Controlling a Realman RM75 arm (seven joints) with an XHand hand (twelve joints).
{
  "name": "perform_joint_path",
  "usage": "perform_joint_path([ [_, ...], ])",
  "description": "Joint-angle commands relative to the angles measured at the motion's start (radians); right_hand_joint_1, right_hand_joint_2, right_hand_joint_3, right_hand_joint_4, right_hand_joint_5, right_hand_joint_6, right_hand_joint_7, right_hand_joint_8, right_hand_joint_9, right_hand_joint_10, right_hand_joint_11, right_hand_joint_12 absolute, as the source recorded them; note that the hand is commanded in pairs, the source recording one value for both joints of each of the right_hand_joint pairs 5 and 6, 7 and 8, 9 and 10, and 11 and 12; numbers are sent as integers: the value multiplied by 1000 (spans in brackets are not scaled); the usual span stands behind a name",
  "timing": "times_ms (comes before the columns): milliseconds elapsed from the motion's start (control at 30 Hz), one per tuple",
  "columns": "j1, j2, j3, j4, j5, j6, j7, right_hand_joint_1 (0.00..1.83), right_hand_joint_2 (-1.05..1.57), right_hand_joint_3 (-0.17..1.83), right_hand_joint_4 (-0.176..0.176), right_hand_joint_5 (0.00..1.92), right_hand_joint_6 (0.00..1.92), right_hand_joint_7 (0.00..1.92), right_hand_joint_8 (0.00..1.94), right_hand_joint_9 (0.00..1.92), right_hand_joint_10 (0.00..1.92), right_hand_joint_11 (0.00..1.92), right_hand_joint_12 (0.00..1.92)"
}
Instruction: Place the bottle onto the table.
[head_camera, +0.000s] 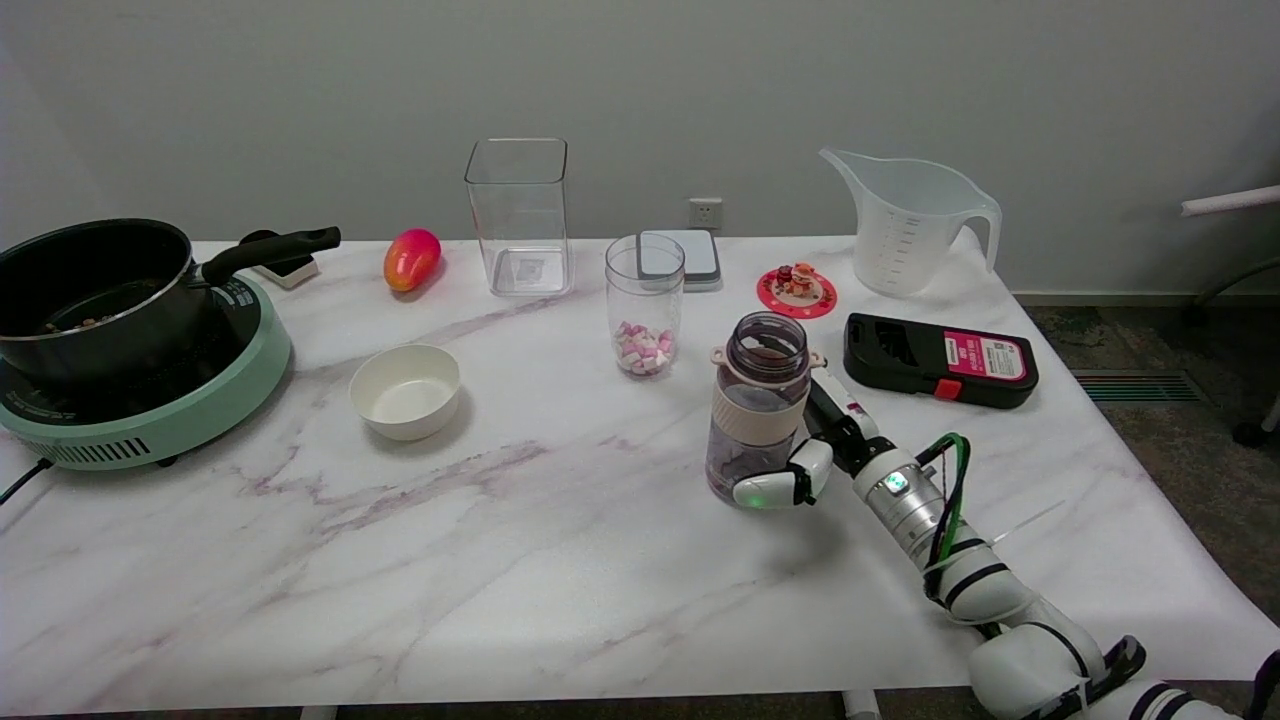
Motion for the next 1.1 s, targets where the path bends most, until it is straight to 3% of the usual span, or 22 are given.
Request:
perform_joint_path([
  [33, -88, 37, 107, 118, -5, -136, -24, 1142, -521, 957, 0, 0, 0, 242, 242, 116, 116, 89, 89],
  [233, -124, 53, 169, 160, -6, -149, -25, 1137, -561, 964, 0, 0, 0, 228, 228, 108, 108, 62, 62],
  [500, -211, 135, 268, 258, 1, -220, -24, 1133, -613, 943, 0, 0, 0, 206, 206, 91, 91, 33, 33],
  [867, -391, 236, 512, 438, 2, -402, -16, 1131, -678, 899, 0, 0, 0, 176, 176, 73, 73, 23, 23],
  [1100, -563, 283, 757, 593, 4, -597, 5, 1139, -740, 912, 0, 0, 0, 177, 177, 96, 96, 21, 21],
])
